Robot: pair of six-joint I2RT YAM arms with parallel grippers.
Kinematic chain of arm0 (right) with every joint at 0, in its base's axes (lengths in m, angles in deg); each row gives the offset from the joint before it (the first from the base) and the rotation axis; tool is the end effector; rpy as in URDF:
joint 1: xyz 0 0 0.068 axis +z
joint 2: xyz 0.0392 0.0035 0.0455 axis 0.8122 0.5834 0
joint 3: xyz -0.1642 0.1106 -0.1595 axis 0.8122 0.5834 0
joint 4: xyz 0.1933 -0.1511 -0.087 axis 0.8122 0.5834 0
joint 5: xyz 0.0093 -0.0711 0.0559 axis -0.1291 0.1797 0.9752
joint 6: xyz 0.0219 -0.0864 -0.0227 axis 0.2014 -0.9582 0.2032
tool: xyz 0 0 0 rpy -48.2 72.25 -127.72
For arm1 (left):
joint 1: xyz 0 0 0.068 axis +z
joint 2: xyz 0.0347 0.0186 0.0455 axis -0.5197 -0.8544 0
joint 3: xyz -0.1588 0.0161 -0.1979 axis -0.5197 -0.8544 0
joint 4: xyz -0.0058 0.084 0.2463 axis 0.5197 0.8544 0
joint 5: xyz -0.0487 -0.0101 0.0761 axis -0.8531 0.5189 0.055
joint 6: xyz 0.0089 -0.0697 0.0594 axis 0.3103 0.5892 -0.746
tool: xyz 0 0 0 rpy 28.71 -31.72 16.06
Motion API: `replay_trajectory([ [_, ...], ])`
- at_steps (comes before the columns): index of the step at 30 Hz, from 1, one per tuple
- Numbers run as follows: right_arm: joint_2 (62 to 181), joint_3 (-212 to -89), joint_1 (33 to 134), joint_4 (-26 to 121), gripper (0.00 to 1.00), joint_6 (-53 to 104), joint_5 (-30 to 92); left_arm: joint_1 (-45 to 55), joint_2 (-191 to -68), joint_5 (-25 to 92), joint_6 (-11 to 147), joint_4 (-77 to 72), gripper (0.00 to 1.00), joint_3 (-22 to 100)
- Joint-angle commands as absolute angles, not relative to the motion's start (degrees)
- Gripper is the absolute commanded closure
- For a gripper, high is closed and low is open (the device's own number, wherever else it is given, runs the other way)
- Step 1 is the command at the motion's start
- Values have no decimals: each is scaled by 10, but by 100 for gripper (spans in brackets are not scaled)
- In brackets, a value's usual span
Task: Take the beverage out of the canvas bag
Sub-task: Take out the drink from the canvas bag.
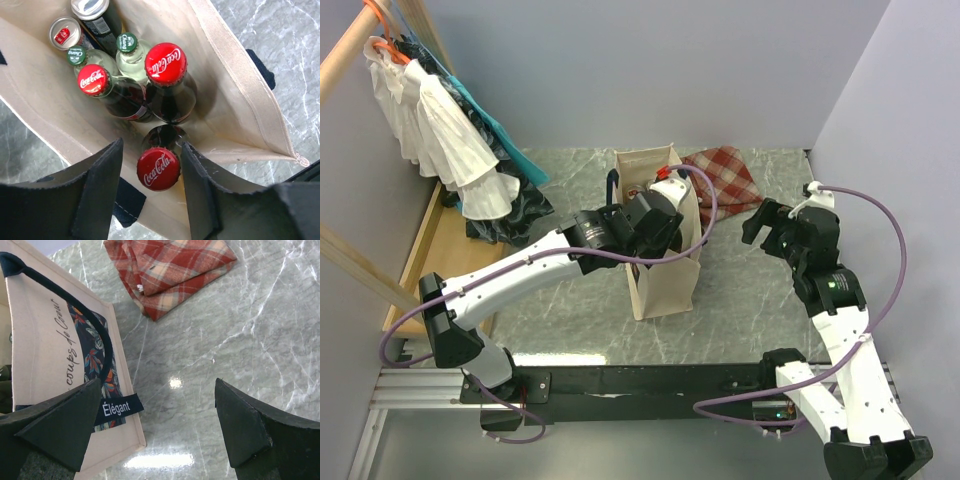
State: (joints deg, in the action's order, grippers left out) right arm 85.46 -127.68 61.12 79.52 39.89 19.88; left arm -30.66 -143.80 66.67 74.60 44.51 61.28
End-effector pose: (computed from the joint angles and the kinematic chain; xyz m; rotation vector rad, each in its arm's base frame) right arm 0.2205 0.0214 0.3149 0.2920 1.9858 0.2557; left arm 0.2051 -0.3110 0.3425 0.6182 2.1212 -0.2795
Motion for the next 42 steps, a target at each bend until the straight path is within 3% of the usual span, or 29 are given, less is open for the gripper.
replay_trajectory([
  [1,858,-1272,610,775,0,393,199,-310,-1433,685,753,446,51,642],
  [6,861,-1271,610,774,0,393,199,-310,-1434,685,754,446,57,641],
  [13,863,-1270,610,773,0,394,200,-310,-1442,684,754,451,75,646],
  [18,863,-1270,609,773,0,394,200,-310,-1440,683,757,457,61,650],
  [19,863,-1269,609,772,0,394,200,-310,-1439,685,758,457,53,650],
  [27,863,-1267,609,770,0,395,201,-311,-1443,691,760,465,49,652],
  [37,866,-1269,609,772,0,394,200,-311,-1443,686,760,469,62,656],
  [41,865,-1268,609,772,0,395,200,-310,-1441,686,760,469,75,653],
  [42,866,-1268,609,772,0,395,201,-310,-1442,684,760,469,82,654],
])
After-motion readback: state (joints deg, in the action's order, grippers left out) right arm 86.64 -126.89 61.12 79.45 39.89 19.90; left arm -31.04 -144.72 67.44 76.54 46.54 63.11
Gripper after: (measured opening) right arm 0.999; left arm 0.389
